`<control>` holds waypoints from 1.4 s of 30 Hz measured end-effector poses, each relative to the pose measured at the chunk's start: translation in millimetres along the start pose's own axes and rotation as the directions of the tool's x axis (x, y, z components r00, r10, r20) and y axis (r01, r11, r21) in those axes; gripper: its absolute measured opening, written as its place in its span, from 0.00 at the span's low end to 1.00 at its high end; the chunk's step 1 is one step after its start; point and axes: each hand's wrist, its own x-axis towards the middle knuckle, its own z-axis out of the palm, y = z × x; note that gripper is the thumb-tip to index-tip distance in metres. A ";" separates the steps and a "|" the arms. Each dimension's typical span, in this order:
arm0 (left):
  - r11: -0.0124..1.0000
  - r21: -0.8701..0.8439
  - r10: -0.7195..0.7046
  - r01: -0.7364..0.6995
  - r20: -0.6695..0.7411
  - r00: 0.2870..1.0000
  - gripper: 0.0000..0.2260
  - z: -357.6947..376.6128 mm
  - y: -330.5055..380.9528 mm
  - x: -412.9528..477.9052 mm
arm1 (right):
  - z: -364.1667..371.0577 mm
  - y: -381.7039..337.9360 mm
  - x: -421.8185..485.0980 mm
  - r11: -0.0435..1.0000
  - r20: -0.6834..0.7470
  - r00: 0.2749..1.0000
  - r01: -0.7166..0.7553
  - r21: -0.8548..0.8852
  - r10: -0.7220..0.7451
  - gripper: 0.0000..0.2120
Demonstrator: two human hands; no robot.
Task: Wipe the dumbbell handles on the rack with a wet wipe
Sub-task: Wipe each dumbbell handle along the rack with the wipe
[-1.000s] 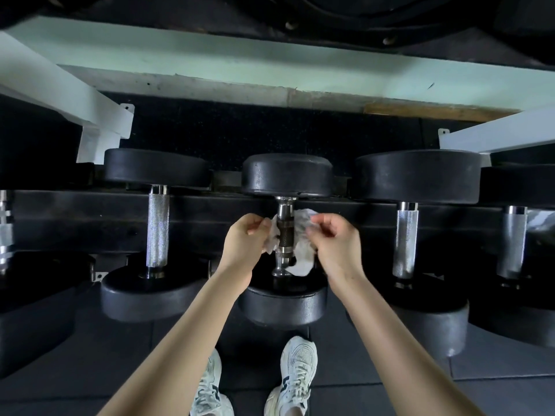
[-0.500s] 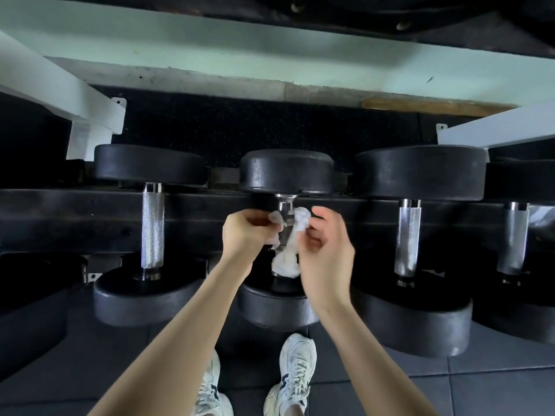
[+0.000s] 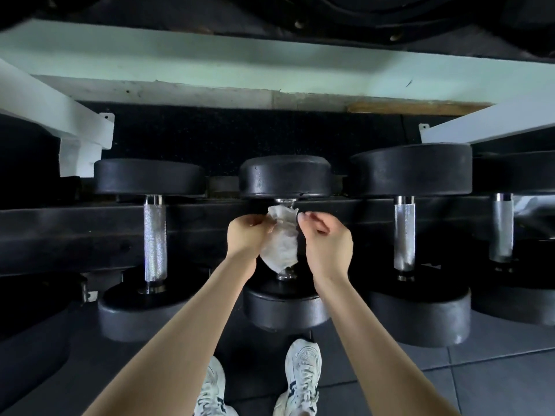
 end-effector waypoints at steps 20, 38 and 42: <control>0.938 -0.300 -0.152 0.171 0.087 0.985 0.16 18.1 -15.9 1.0 | 30.2 25.4 12.8 0.919 0.094 0.992 -0.119 0.376 0.090 0.13; 0.929 -0.368 -0.031 0.045 0.043 0.999 0.05 24.9 -14.1 6.3 | 32.0 14.4 31.9 0.826 0.233 0.956 -0.274 0.493 0.179 0.06; 0.964 -0.260 -0.046 0.052 0.027 0.999 0.07 18.3 -23.3 -2.4 | 25.9 29.3 25.4 0.858 0.278 0.946 -0.279 0.430 0.168 0.06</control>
